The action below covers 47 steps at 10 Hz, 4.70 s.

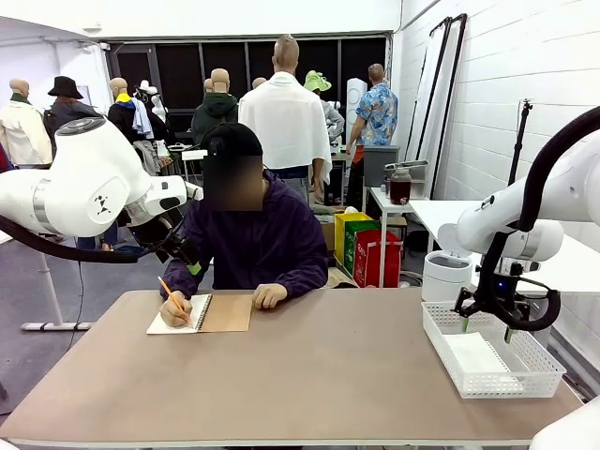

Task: Sort the paper based on its condition.
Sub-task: If a person hands you a paper, place it in the Organizing basket , and if it's crumpled, put it in the Trash can.

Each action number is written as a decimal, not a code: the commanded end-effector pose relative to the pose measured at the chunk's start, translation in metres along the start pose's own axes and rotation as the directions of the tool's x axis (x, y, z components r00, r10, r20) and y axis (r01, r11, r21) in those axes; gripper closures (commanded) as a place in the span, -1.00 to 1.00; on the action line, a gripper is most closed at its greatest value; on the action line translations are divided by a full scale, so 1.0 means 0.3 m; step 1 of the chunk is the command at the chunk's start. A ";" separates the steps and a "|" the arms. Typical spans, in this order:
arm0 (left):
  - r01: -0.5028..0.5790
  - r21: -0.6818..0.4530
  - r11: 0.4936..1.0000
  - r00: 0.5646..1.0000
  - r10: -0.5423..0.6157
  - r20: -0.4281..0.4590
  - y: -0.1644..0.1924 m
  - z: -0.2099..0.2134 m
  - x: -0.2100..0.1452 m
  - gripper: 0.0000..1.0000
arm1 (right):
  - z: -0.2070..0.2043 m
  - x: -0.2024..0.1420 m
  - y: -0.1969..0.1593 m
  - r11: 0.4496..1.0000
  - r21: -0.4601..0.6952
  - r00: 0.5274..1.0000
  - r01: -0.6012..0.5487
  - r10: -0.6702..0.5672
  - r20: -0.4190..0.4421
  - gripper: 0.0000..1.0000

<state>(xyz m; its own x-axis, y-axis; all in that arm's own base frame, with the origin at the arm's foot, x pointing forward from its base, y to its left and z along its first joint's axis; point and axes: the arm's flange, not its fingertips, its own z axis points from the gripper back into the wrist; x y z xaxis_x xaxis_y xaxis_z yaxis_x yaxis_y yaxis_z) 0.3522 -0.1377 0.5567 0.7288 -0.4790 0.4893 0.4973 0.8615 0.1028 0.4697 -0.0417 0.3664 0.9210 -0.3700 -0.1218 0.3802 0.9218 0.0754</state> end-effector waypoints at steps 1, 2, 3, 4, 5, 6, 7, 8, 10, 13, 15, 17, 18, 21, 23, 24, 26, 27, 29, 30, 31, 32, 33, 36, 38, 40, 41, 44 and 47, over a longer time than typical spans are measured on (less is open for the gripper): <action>-0.004 -0.010 1.000 1.000 0.004 0.005 0.002 0.003 0.000 -1.00 | -0.007 -0.003 -0.004 1.000 -0.002 1.000 -0.010 0.010 -0.013 -1.00; -0.004 -0.010 1.000 1.000 0.004 0.005 0.002 0.003 0.000 -1.00 | -0.007 -0.003 -0.004 1.000 -0.002 1.000 -0.010 0.010 -0.013 -1.00; -0.004 -0.010 1.000 1.000 0.004 0.005 0.002 0.003 0.000 -1.00 | -0.007 -0.003 -0.004 1.000 -0.002 1.000 -0.010 0.010 -0.013 -1.00; -0.004 -0.010 1.000 1.000 0.004 0.005 0.002 0.003 0.000 -1.00 | -0.007 -0.003 -0.004 1.000 -0.002 1.000 -0.010 0.010 -0.013 -1.00; -0.004 -0.010 1.000 1.000 0.004 0.005 0.002 0.003 0.000 -1.00 | -0.007 -0.003 -0.004 1.000 -0.002 1.000 -0.010 0.010 -0.013 -1.00; -0.004 -0.010 1.000 1.000 0.004 0.005 0.002 0.003 0.000 -1.00 | -0.007 -0.003 -0.004 1.000 -0.002 1.000 -0.010 0.010 -0.013 -1.00; -0.004 -0.010 1.000 1.000 0.004 0.005 0.002 0.003 0.000 -1.00 | -0.007 -0.003 -0.004 1.000 -0.002 1.000 -0.010 0.010 -0.013 -1.00; -0.004 -0.010 1.000 1.000 0.004 0.005 0.002 0.003 0.000 -1.00 | -0.007 -0.003 -0.004 1.000 -0.002 1.000 -0.010 0.010 -0.013 -1.00; -0.004 -0.010 1.000 1.000 0.004 0.005 0.002 0.003 0.000 -1.00 | 0.057 -0.015 0.033 1.000 -0.010 0.999 -0.029 0.029 0.033 -1.00; -0.004 -0.010 1.000 1.000 0.004 0.005 0.002 0.003 0.000 -1.00 | 0.236 -0.118 0.138 0.992 -0.041 0.983 -0.123 0.128 0.131 -1.00; -0.004 -0.010 1.000 1.000 0.004 0.005 0.002 0.003 0.000 -1.00 | 0.321 -0.215 0.259 0.950 -0.109 0.936 -0.294 0.309 0.171 -1.00; -0.004 -0.010 1.000 1.000 0.004 0.005 0.002 0.003 0.000 -1.00 | 0.361 -0.292 0.352 0.867 -0.193 0.833 -0.460 0.496 0.245 -1.00; -0.004 -0.010 1.000 1.000 0.004 0.005 0.002 0.003 0.000 -1.00 | 0.367 -0.332 0.387 0.814 -0.221 0.769 -0.537 0.580 0.269 -1.00; -0.004 -0.010 1.000 1.000 0.004 0.005 0.002 0.003 0.000 -1.00 | 0.363 -0.370 0.452 0.739 -0.231 0.679 -0.633 0.673 0.294 -1.00; -0.004 -0.010 1.000 1.000 0.004 0.005 0.002 0.003 0.000 -1.00 | 0.394 -0.377 0.473 0.764 -0.235 0.724 -0.601 0.645 0.245 -1.00; -0.004 -0.010 1.000 1.000 0.004 0.005 0.002 0.003 0.000 -1.00 | 0.394 -0.377 0.473 0.764 -0.235 0.724 -0.601 0.645 0.245 -1.00; -0.004 -0.010 1.000 1.000 0.004 0.005 0.002 0.003 0.000 -1.00 | 0.387 -0.377 0.475 0.749 -0.237 0.706 -0.618 0.662 0.252 -1.00; -0.004 -0.010 1.000 1.000 0.004 0.005 0.002 0.003 0.000 -1.00 | 0.396 -0.383 0.498 0.696 -0.222 0.632 -0.683 0.716 0.297 -1.00; -0.004 -0.010 1.000 1.000 0.004 0.005 0.002 0.003 0.000 -1.00 | 0.427 -0.453 0.544 0.581 -0.212 0.478 -0.786 0.788 0.387 -1.00; -0.004 -0.010 1.000 1.000 0.004 0.005 0.002 0.003 0.000 -1.00 | 0.433 -0.476 0.556 0.547 -0.209 0.443 -0.811 0.806 0.394 -1.00; -0.004 -0.010 1.000 1.000 0.004 0.005 0.002 0.003 0.000 -1.00 | 0.434 -0.491 0.566 0.515 -0.201 0.411 -0.833 0.821 0.396 -1.00; -0.004 -0.010 1.000 1.000 0.004 0.005 0.002 0.003 0.000 -1.00 | 0.437 -0.511 0.568 0.459 -0.174 0.359 -0.871 0.838 0.411 -1.00; -0.004 -0.010 1.000 1.000 0.004 0.005 0.002 0.003 0.000 -1.00 | 0.440 -0.539 0.569 0.400 -0.159 0.302 -0.903 0.853 0.426 -1.00; -0.004 -0.010 1.000 1.000 0.004 0.005 0.002 0.003 0.000 -1.00 | 0.458 -0.584 0.571 0.323 -0.161 0.217 -0.933 0.858 0.466 -1.00; -0.004 -0.010 1.000 1.000 0.004 0.005 0.002 0.003 0.000 -1.00 | 0.477 -0.608 0.580 0.294 -0.155 0.177 -0.943 0.839 0.514 -1.00; -0.004 -0.010 1.000 1.000 0.004 0.005 0.002 0.003 0.000 -1.00 | 0.488 -0.625 0.585 0.287 -0.168 0.147 -0.943 0.813 0.563 -1.00; -0.004 -0.010 1.000 1.000 0.004 0.005 0.002 0.003 0.000 -1.00 | 0.491 -0.633 0.589 0.281 -0.175 0.127 -0.943 0.795 0.593 -1.00; -0.004 -0.010 1.000 1.000 0.004 0.005 0.002 0.003 0.000 -1.00 | 0.496 -0.638 0.606 0.267 -0.200 0.085 -0.943 0.771 0.631 -1.00; -0.004 -0.010 1.000 1.000 0.004 0.005 0.002 0.003 0.000 -1.00 | 0.507 -0.642 0.618 0.263 -0.179 0.095 -0.948 0.770 0.630 -1.00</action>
<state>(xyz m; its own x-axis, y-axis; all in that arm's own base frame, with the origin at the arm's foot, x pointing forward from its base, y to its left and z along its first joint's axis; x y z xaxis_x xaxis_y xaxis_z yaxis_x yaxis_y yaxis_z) 0.3522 -0.1378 0.5567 0.7288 -0.4791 0.4892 0.4973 0.8614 0.1028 0.3742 0.1861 0.5620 0.4494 0.6129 0.6499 -0.7700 0.6346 -0.0662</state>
